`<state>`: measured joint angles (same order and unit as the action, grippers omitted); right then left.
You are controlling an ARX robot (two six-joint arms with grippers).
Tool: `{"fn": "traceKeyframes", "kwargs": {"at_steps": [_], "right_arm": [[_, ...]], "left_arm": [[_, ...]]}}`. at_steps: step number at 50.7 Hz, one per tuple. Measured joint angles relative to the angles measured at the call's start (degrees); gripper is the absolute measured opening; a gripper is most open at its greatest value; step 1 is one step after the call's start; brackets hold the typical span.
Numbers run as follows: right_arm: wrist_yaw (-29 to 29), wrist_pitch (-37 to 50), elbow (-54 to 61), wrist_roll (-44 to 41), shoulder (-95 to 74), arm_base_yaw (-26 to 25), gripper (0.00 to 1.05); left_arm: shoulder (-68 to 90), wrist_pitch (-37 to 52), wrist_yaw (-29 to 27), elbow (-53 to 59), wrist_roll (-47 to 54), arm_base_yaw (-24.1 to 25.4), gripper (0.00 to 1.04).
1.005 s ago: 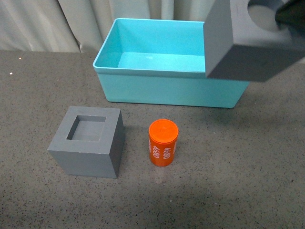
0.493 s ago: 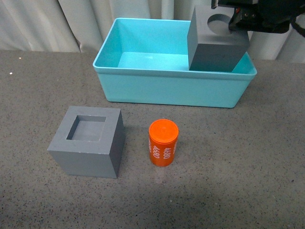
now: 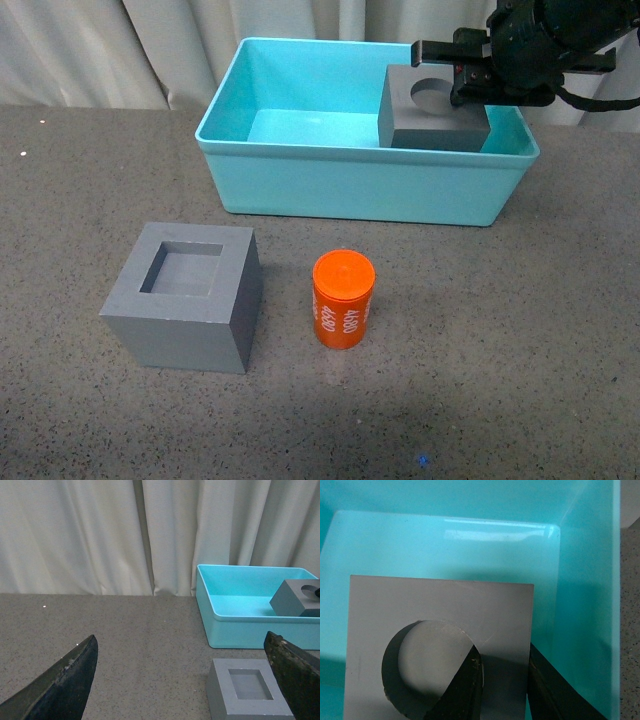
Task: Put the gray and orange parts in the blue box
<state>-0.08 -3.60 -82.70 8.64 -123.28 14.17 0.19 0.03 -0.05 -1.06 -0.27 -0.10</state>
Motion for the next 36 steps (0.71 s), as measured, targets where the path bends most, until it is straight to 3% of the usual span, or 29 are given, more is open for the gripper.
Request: {"fn": "traceKeyframes", "kwargs": {"at_steps": [32, 36], "right_arm": [[3.0, -3.2, -3.7, 1.1, -4.7, 0.0, 0.18], [2.3, -2.9, -3.7, 1.0, -4.7, 0.0, 0.31]], "left_arm": [[0.0, 0.0, 0.0, 0.0, 0.0, 0.0, 0.98], [0.0, 0.0, 0.0, 0.0, 0.0, 0.0, 0.98]]}}
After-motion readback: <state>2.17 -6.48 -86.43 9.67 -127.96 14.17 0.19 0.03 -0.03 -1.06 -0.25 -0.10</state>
